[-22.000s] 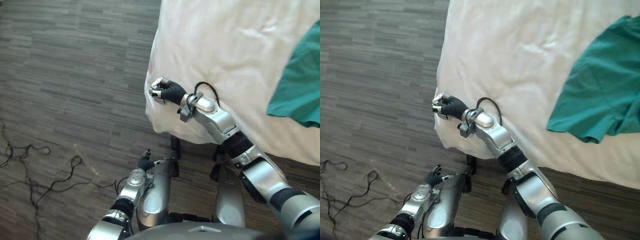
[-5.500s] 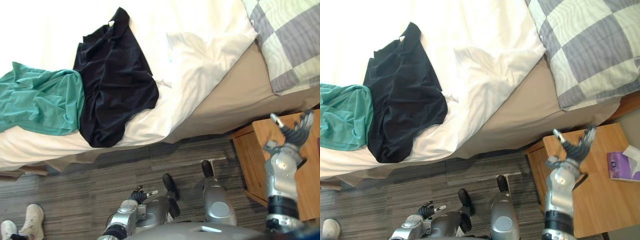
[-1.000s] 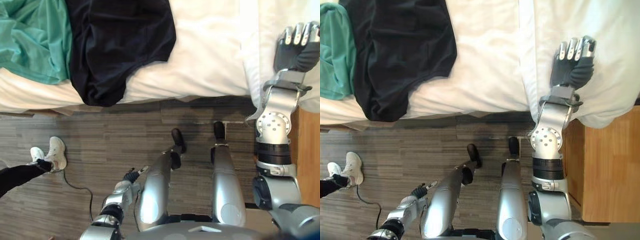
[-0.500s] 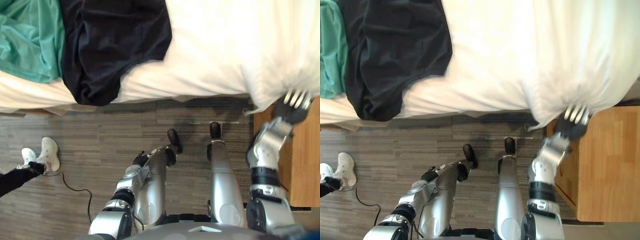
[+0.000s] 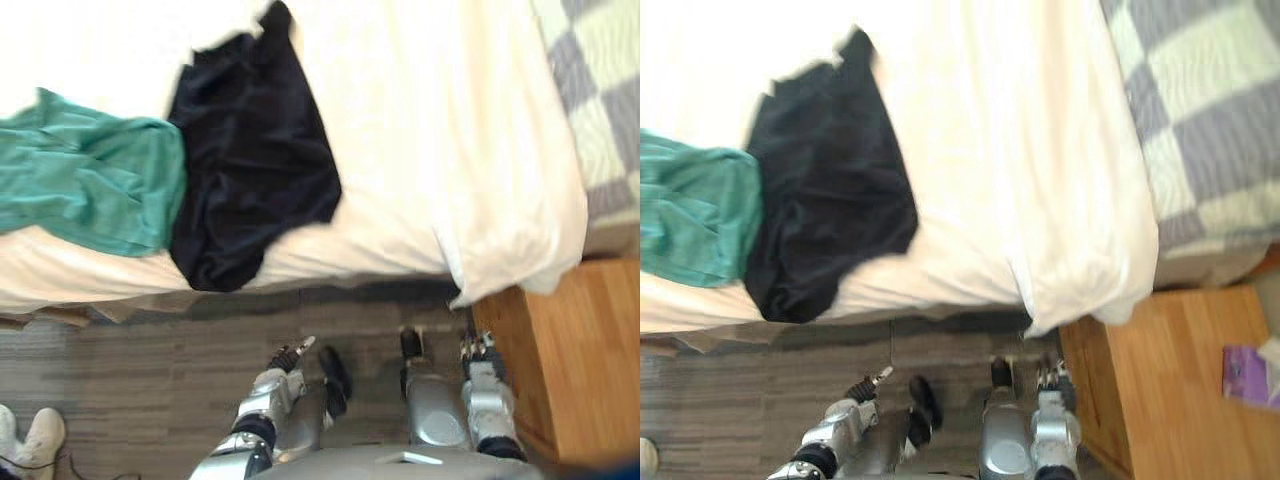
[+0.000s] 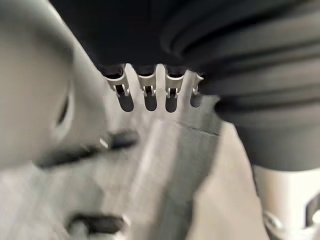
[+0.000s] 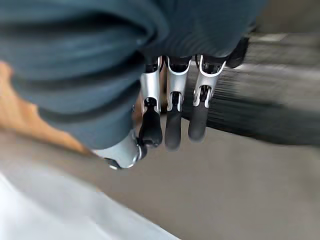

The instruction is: Tidy the bed and pick cloth on bed and put in laundry

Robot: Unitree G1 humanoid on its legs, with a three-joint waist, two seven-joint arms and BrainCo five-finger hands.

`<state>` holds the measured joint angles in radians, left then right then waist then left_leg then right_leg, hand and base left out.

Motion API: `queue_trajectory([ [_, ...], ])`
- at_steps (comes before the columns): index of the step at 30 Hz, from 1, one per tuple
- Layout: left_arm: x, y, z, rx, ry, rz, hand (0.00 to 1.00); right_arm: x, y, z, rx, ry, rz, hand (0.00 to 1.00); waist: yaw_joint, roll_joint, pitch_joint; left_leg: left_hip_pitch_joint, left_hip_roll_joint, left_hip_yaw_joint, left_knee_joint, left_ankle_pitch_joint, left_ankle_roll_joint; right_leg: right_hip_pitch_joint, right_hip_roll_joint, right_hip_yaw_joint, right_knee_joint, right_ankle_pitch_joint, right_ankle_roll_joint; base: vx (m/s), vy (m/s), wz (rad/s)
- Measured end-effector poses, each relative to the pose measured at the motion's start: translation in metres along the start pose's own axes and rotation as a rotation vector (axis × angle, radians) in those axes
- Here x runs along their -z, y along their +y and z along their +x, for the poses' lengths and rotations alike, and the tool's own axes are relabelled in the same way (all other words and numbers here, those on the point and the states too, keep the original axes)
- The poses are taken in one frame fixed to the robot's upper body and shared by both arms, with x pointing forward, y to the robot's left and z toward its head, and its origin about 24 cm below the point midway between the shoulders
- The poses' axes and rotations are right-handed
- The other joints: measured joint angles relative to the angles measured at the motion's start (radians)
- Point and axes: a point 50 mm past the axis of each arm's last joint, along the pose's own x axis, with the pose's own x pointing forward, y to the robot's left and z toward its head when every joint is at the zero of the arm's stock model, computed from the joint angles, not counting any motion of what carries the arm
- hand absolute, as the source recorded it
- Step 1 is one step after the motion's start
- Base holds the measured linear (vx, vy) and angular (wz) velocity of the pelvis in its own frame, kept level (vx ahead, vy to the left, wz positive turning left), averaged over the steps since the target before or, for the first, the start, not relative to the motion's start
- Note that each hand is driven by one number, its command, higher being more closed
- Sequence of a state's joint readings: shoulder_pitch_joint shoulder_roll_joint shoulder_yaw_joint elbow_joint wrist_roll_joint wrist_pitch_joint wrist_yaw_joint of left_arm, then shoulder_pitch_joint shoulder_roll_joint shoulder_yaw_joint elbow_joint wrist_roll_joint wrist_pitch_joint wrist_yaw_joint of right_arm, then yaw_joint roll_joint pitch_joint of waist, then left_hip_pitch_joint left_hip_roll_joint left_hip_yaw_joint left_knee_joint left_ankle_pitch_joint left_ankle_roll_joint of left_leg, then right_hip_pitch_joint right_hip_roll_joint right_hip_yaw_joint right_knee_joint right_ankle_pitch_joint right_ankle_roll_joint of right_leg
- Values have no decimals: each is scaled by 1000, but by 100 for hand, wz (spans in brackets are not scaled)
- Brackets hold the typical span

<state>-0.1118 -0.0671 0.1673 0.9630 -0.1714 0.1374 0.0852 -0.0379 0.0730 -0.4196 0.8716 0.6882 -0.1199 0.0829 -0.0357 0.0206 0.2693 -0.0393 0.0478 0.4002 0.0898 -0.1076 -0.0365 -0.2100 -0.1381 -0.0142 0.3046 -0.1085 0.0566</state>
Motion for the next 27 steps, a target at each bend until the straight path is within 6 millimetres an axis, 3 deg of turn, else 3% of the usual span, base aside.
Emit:
queue_trajectory([
  [5, 3, 9, -1, -11, 12, 73, 0, 4, 0, 7, -23, 135, -360, 0, 0, 11, -10, 11, -9, -89, -55, 39, -24, 49, -9, -89, -55, -6, -1, 18, -57, 38],
  [8, 16, 21, -5, -27, 23, 88, 0, 11, -15, 3, -12, 233, -411, 0, 0, 12, -10, 23, -9, -119, -41, 39, -30, 105, -12, -123, -99, -4, 1, -10, -30, 26],
  [11, 10, 25, -5, -63, -29, 84, 0, 9, -30, 0, 32, 260, -419, 0, 0, 8, -7, 2, 8, -104, 37, -2, -79, 108, -23, -146, -75, -10, -3, -71, 9, 9],
  [12, 6, 29, -4, -93, -48, 88, 0, 10, -33, -2, 39, 256, -402, 0, -1, 8, -7, -13, 23, -75, 73, -25, -53, 93, -27, -164, -36, -31, -7, -93, 7, -16],
  [15, 1, 41, -2, -173, -48, 96, 0, 8, -39, -4, 50, 239, -403, 0, -10, -20, 7, -17, 24, -44, 117, -32, -37, 33, -60, -166, 95, -104, -26, -125, -84, -19],
  [16, -3, 53, -2, -236, -55, 83, 0, 4, -39, -4, 51, 224, -415, 0, -32, -54, 20, -54, 21, -28, 192, -49, -54, 0, -101, -153, 159, -152, -52, -118, -119, 5],
  [17, -7, 53, -2, -245, -62, 74, 0, 4, -40, -4, 54, 227, -417, 0, -42, -66, 28, -81, 27, -28, 246, -61, -48, -7, -109, -151, 180, -171, -50, -199, -209, 19],
  [18, -12, 51, -1, -254, -77, 55, 0, 1, -47, -5, 83, 236, -444, 0, -59, -72, 24, -139, 72, -52, 351, -89, -16, -27, -125, -143, 210, -188, -42, -136, -141, 10],
  [20, -8, 52, -2, -255, -63, 27, 0, -6, -60, -8, 123, 244, -489, 0, -74, -72, 25, -175, 163, -122, 409, -89, -43, -46, -135, -117, 251, -208, -23, -82, -67, -11],
  [22, -6, 52, -2, -251, -78, 11, 0, -14, -77, -12, 185, 255, -520, 0, -85, -63, 20, -168, 239, -273, 396, -64, -88, -88, -140, -56, 333, -240, 22, 25, 126, -50],
  [23, -4, 49, -2, -239, -72, 17, 0, -20, -81, -12, 195, 249, -534, 0, -85, -49, 15, -151, 251, -309, 377, -57, -142, -99, -139, -32, 344, -243, 36, 75, 228, -63],
  [24, -1, 44, -2, -219, -70, 43, 0, -24, -82, -12, 198, 240, -550, 0, -85, -35, 17, -123, 252, -320, 342, -58, -218, -95, -139, -13, 341, -239, 54, 118, 343, -61],
  [26, 3, 21, -2, -130, -79, 159, 0, -24, -90, -17, 204, 249, -631, 0, -87, 6, 11, -84, 245, -326, 303, -59, -230, -59, -143, 6, 300, -196, 91, 150, 558, -38],
  [27, 2, 13, -2, -100, -94, 224, 0, -16, -88, -18, 189, 264, -649, 0, -82, 12, 11, -73, 239, -311, 310, -125, -215, -36, -154, 6, 269, -175, 109, 131, 603, -15],
])
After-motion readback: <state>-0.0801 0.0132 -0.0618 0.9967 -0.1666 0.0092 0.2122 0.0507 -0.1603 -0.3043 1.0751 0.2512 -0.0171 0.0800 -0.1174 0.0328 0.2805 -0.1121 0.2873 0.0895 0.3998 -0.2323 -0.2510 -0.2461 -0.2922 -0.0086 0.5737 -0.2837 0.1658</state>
